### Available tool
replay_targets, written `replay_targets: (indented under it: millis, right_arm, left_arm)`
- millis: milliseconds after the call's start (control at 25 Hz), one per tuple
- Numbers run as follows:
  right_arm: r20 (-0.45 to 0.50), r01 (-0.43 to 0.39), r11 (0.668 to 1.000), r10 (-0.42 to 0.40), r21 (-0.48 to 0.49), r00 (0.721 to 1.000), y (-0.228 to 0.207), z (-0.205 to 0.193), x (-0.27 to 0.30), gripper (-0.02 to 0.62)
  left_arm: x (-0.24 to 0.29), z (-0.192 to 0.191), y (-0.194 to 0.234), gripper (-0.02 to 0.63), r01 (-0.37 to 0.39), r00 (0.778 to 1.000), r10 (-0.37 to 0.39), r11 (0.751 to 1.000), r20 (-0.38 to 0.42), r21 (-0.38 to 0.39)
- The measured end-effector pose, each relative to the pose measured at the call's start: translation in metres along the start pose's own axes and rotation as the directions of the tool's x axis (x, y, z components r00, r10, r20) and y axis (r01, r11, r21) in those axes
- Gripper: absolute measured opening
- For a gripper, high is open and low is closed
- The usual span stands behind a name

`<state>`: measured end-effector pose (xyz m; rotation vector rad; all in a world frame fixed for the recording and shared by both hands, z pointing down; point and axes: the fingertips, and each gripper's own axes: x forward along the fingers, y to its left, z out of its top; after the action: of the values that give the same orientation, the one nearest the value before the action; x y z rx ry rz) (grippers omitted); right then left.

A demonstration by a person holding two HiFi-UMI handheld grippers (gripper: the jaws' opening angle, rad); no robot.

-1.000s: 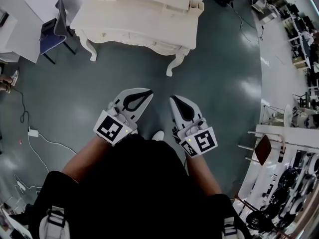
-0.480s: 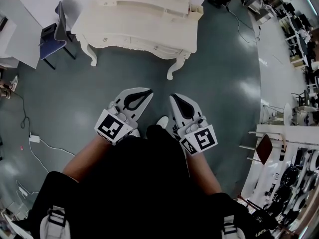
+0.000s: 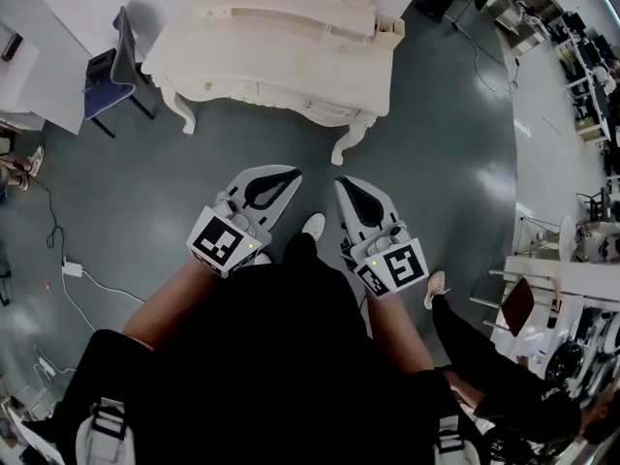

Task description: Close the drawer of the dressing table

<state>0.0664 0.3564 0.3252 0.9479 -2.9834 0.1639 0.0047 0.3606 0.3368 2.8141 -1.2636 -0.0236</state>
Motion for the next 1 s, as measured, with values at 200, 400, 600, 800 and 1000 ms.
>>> replay_targets:
  millis: [200,400,600,800,1000]
  right_arm:
    - [0.000,-0.017,1.000,0.017,-0.003,1.000,-0.042,0.006,0.022,0.002]
    - [-0.007,-0.017,1.000,0.017,0.003,1.000,-0.088,0.014,0.040,0.002]
    - [-0.004,-0.008,1.000,0.008,0.012,1.000,-0.130,0.020,0.050,0.002]
    - [-0.002,-0.010,1.000,0.010,0.021,1.000,-0.171,0.026,0.058,0.002]
    - [-0.009,-0.026,0.999,0.027,0.026,1.000,-0.204,0.031,0.066,0.002]
  left_arm:
    - [0.039,0.005,0.026,-0.006,-0.010,1.000,0.010,1.000,-0.013,0.008]
    - [0.081,0.013,0.053,-0.006,-0.027,0.999,0.027,1.000,-0.024,-0.001]
    - [0.118,0.008,0.066,-0.006,-0.011,1.000,0.011,1.000,-0.028,0.000]
    - [0.155,0.015,0.079,-0.006,-0.025,0.999,0.025,1.000,-0.033,0.002]
    - [0.188,0.015,0.090,-0.006,-0.036,0.998,0.036,0.999,-0.050,-0.002]
